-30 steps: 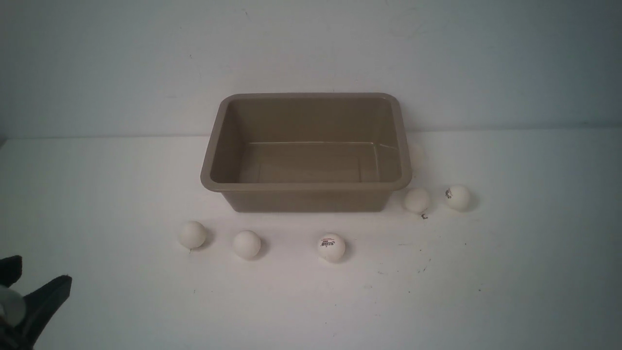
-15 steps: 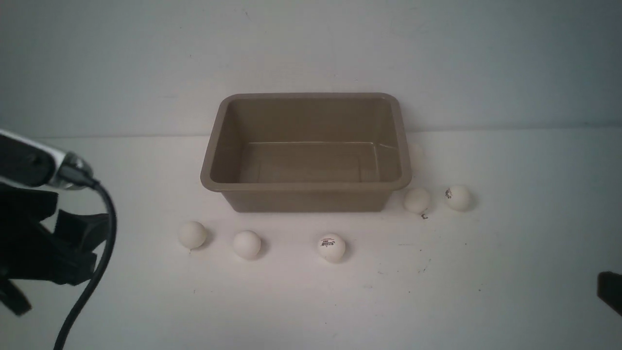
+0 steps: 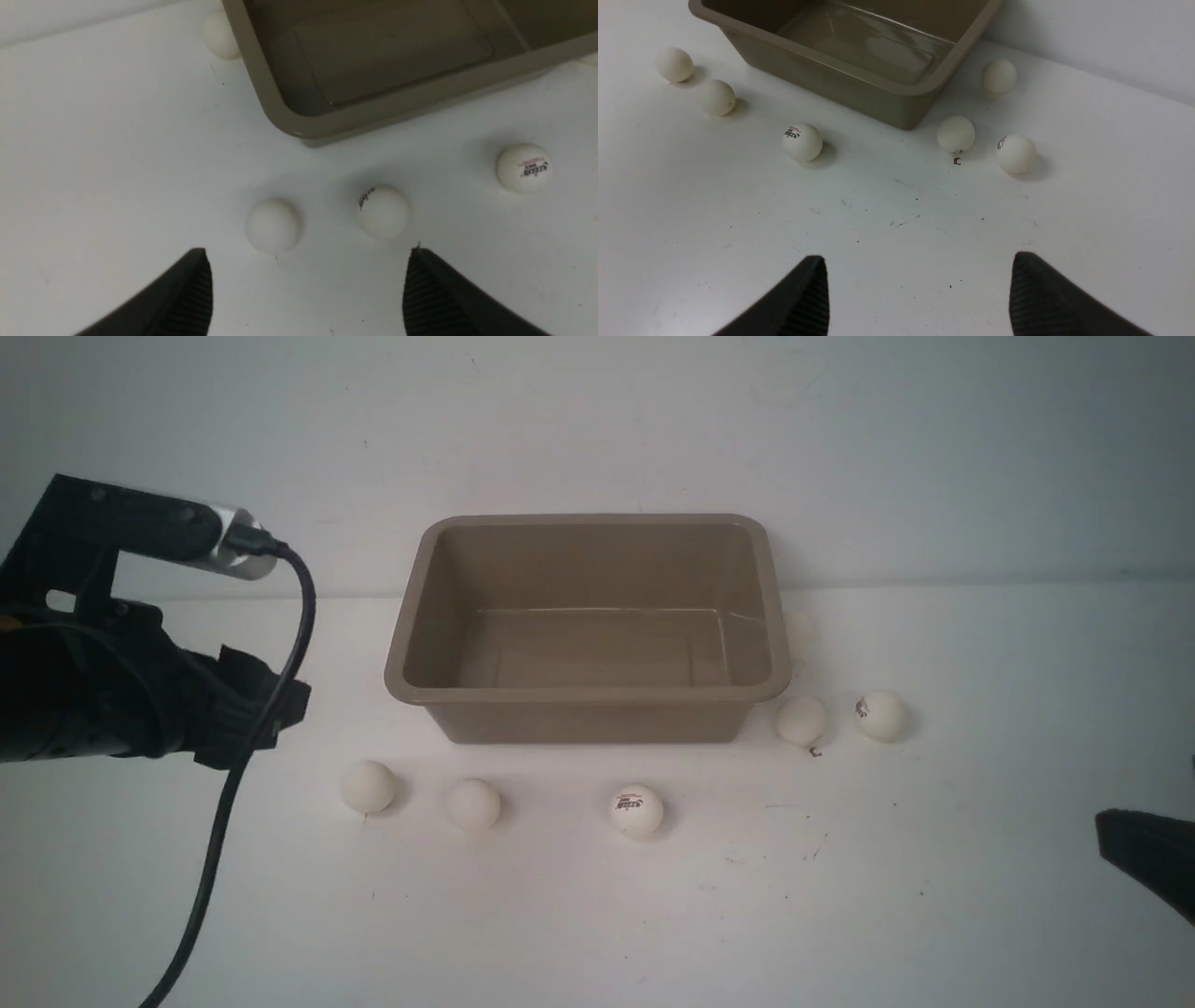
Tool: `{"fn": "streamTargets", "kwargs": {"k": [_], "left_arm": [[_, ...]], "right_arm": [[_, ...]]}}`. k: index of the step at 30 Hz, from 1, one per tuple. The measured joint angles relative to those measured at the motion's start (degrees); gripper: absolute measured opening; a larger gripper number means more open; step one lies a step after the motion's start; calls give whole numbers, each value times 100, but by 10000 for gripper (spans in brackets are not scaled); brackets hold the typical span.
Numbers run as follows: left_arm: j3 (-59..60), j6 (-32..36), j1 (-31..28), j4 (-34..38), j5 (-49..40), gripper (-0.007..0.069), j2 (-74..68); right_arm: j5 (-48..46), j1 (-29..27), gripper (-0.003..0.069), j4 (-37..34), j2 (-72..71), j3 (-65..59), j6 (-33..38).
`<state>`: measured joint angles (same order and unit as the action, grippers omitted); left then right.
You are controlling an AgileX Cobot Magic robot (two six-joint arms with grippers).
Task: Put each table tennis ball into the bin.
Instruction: Use the left arm to clamp the table tennis ball closest to it
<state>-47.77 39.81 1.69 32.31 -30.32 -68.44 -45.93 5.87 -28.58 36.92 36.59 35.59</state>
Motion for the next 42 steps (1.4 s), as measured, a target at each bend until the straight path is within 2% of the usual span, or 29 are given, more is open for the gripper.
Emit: {"fn": "streamTargets", "kwargs": {"k": [2,4,8,11,14,18,22,27,31,42], "left_arm": [[-2,472,0,-18,7,490,-22],[-2,1276,0,-103,7,490,-22],[-25,2174,0,-330,-73,492,-62],[-32,2519,0,-518,-286,492,-145],[-32,3142,0,-731,-822,492,-454],[-32,3391,0,-513,-848,492,-810],[-94,3336,0,-7,-668,492,-1241],[-404,2462,0,273,-550,492,-1779],[-810,1627,0,113,-544,492,-2113],[-974,1385,0,-472,-586,492,-2178]], "right_arm": [[0,0,472,0,0,0,11],[-71,0,472,-20,0,0,14],[-269,0,472,-233,0,0,105],[-318,0,472,-367,0,0,240],[-318,0,472,-652,0,0,493],[-356,0,472,-763,0,0,568],[-415,0,472,-764,0,0,587],[-443,0,472,-783,0,0,599],[-461,0,472,-815,0,0,599],[-484,0,472,-850,0,0,710]]}}
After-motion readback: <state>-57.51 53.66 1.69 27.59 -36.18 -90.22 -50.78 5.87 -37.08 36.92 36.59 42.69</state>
